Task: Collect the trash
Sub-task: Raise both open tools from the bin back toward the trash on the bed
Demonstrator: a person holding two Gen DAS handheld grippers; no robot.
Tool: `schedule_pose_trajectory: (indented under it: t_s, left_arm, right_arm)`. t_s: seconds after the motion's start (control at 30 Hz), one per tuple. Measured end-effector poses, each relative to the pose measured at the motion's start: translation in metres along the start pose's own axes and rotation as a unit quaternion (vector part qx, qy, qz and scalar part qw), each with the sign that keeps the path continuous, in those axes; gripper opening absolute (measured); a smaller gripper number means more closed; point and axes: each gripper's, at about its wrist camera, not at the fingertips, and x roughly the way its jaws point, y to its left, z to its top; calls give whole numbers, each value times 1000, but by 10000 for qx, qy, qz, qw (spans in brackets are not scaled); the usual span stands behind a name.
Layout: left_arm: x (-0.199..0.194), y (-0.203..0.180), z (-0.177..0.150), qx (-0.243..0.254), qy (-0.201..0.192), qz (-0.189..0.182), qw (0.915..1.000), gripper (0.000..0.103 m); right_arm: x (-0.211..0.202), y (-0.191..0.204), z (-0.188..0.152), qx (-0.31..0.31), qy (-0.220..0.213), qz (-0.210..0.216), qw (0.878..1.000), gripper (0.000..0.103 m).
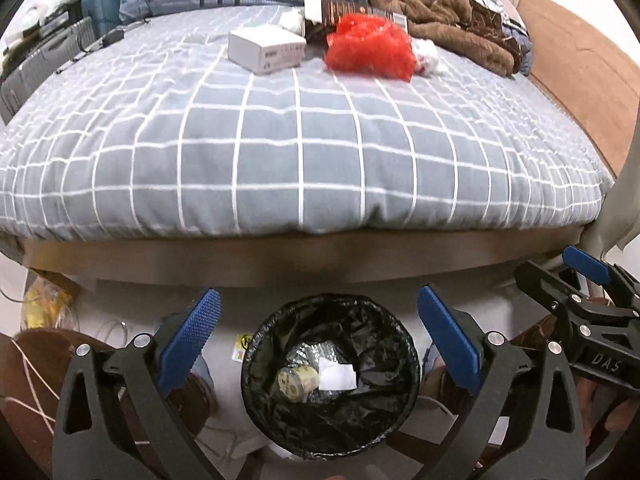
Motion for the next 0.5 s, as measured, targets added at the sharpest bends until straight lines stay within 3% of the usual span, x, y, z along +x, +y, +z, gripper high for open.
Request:
schedule_pose_trajectory:
  t_s: [0.5]
  left_arm:
    - [-30, 16, 60, -92, -481, 53, 9988, 97]
  right_arm:
    - [-19, 10, 57, -185, -472, 85, 9987, 95]
